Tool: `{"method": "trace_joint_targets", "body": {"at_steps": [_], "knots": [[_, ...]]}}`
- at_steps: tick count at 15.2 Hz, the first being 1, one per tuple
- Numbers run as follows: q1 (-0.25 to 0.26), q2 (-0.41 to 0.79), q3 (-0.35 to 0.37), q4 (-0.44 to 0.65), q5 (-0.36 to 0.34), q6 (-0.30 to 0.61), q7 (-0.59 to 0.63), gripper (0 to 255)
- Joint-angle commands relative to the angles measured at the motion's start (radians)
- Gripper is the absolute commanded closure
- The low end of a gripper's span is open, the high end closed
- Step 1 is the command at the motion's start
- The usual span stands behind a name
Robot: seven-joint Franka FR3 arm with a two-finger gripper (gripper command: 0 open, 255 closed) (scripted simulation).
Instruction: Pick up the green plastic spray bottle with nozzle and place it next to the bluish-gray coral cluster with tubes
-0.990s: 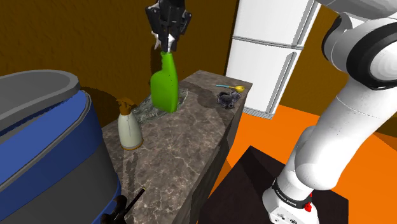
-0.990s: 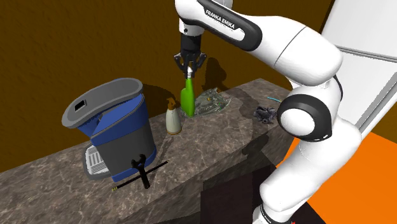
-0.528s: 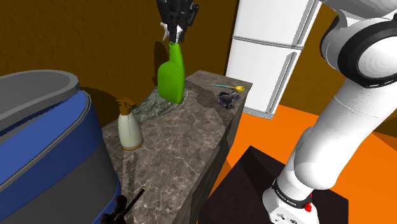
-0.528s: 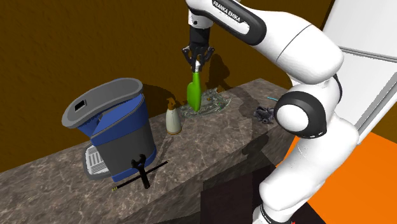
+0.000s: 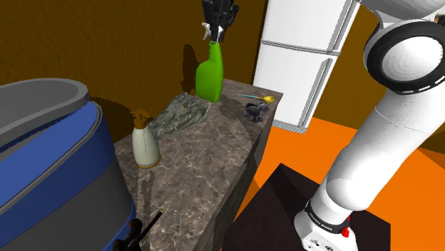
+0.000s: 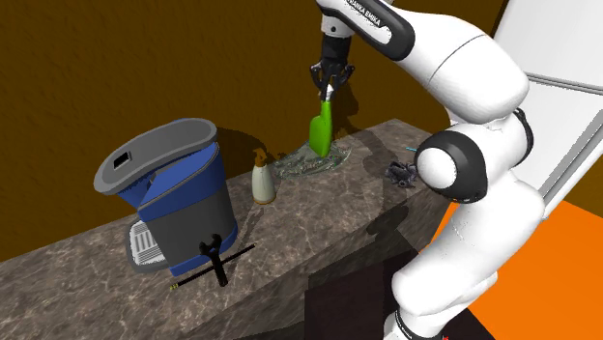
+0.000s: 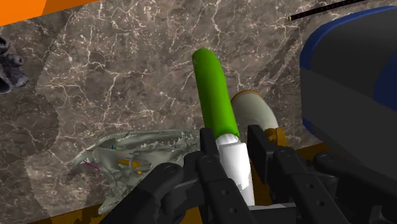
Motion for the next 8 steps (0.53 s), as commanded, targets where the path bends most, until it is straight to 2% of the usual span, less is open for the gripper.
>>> {"method": "trace_joint_targets", "body": {"at_steps": [1, 8], "knots": [[-0.026, -0.005, -0.031, -0.011, 0.004, 0.003, -0.057, 255], [-0.109, 0.072, -0.125, 0.088, 0.007, -0.029, -0.232, 255]]}}
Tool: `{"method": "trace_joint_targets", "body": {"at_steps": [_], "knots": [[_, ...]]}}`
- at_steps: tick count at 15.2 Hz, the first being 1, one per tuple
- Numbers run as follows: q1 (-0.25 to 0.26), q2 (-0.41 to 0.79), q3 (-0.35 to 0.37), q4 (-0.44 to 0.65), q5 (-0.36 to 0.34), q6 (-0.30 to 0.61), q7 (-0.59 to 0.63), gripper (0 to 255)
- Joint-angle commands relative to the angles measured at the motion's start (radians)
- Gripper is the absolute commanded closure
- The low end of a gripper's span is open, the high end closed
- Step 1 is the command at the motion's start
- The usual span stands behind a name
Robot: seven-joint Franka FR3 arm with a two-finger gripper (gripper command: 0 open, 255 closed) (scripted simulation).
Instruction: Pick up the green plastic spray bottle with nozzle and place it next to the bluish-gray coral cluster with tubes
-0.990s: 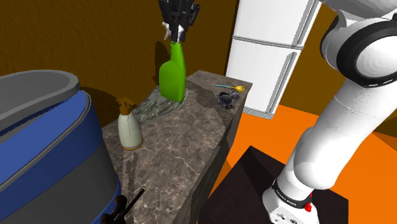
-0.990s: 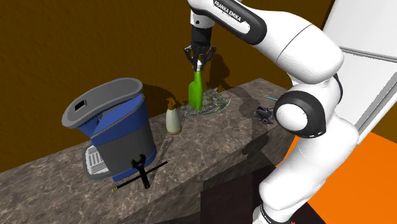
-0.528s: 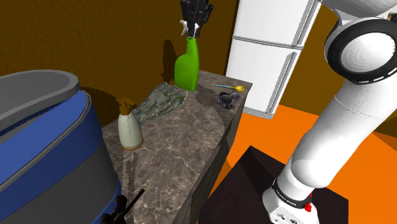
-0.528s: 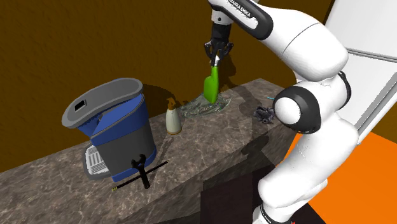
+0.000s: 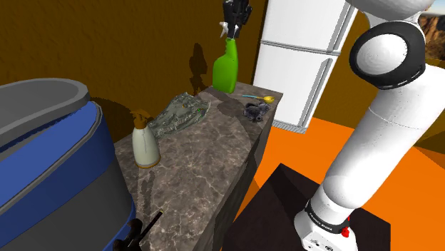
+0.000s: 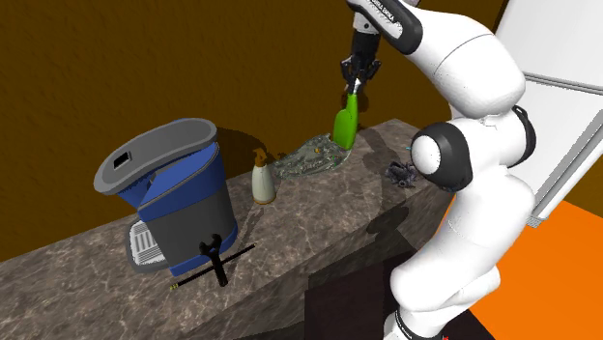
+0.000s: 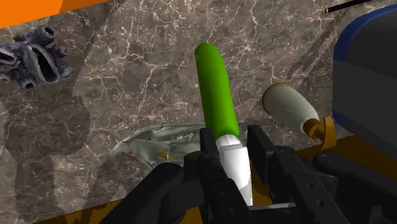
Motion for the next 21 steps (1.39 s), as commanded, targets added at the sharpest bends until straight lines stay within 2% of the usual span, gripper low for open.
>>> {"method": "trace_joint_targets", "body": {"at_steps": [1, 5, 9, 14, 21], "knots": [[-0.024, 0.032, -0.024, 0.037, 0.002, -0.007, -0.049, 255], [-0.079, 0.121, -0.071, 0.159, 0.012, -0.047, -0.143, 255], [-0.139, 0.247, -0.104, 0.346, 0.03, -0.114, -0.223, 255], [-0.132, 0.133, -0.103, 0.093, 0.019, 0.024, -0.231, 255], [-0.128, 0.043, -0.101, -0.135, 0.012, 0.162, -0.238, 255]]}}
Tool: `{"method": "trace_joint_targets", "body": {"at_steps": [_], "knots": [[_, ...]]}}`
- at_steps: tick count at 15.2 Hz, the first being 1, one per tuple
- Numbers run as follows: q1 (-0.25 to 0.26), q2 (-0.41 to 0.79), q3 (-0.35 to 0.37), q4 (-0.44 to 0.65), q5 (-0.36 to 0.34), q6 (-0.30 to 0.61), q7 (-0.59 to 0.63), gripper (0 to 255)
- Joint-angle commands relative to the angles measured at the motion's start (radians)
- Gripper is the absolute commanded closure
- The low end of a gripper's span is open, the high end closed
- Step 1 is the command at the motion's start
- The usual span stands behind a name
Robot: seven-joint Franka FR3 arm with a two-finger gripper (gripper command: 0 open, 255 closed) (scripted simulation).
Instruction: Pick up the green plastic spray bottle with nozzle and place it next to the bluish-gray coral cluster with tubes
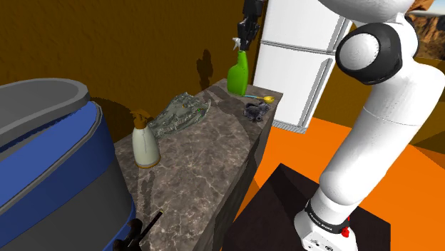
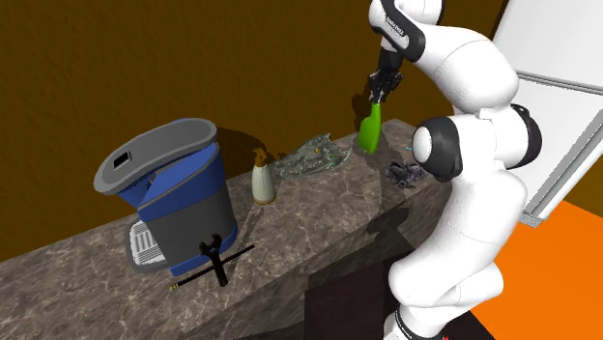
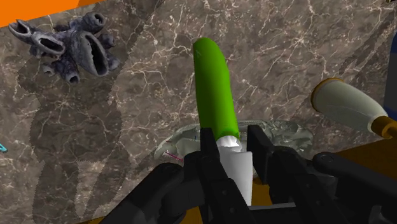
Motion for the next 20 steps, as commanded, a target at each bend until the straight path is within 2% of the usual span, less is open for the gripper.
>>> {"method": "trace_joint_targets", "body": {"at_steps": [1, 10, 20], "knots": [[0.002, -0.021, 0.001, -0.06, -0.002, 0.039, 0.0, 255], [0.004, -0.087, 0.003, -0.27, -0.006, 0.184, -0.008, 255], [0.005, -0.128, 0.005, -0.456, -0.007, 0.329, -0.016, 255]]}}
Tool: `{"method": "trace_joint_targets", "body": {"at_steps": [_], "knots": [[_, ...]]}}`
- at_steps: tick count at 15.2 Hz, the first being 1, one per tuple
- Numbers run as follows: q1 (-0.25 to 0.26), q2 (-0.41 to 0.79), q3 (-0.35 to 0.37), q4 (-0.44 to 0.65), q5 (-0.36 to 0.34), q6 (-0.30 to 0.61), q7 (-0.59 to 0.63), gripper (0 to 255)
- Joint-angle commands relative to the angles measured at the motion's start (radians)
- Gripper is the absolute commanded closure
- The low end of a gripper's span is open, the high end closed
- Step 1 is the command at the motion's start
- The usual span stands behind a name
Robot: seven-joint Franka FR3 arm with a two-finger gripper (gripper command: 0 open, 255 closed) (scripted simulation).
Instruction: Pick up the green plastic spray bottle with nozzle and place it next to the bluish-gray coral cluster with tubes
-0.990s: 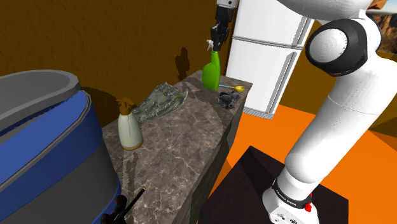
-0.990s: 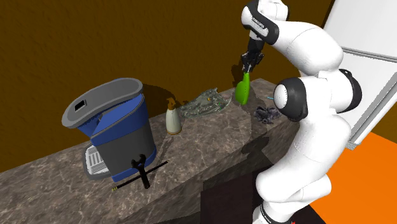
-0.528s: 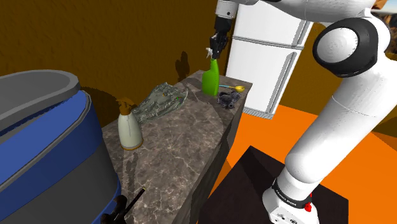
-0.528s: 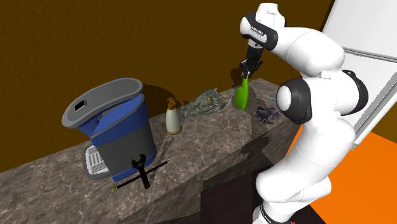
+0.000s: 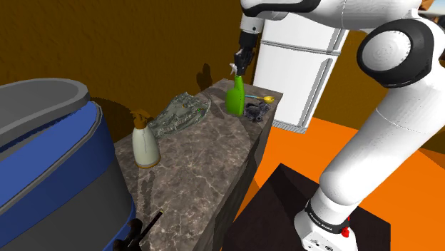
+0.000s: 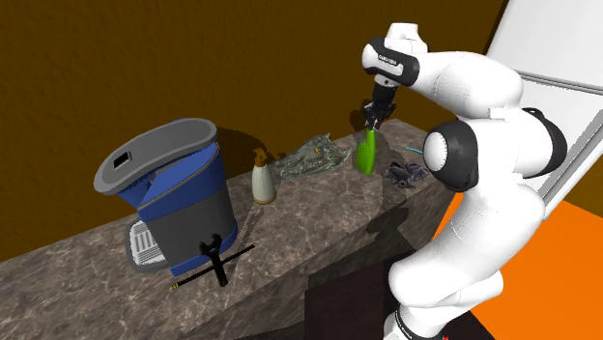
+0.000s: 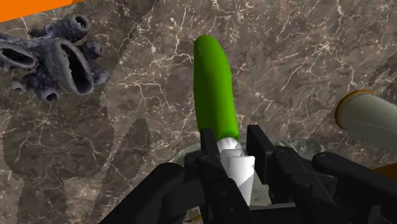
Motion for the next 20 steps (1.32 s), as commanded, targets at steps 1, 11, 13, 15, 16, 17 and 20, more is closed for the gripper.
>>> {"method": "trace_joint_targets", "body": {"at_steps": [1, 11, 13, 15, 16, 17, 20], "knots": [[0.001, -0.005, 0.001, -0.031, 0.0, 0.028, -0.001, 255], [0.001, -0.017, 0.002, -0.181, 0.002, 0.164, -0.009, 255], [0.001, -0.017, 0.002, -0.207, 0.002, 0.191, -0.011, 255], [0.001, -0.016, 0.002, -0.233, 0.003, 0.218, -0.013, 255], [0.001, -0.015, 0.002, -0.245, 0.003, 0.231, -0.014, 255], [0.002, -0.014, 0.002, -0.258, 0.004, 0.244, -0.015, 255], [0.002, -0.01, 0.002, -0.293, 0.005, 0.284, -0.018, 255]]}}
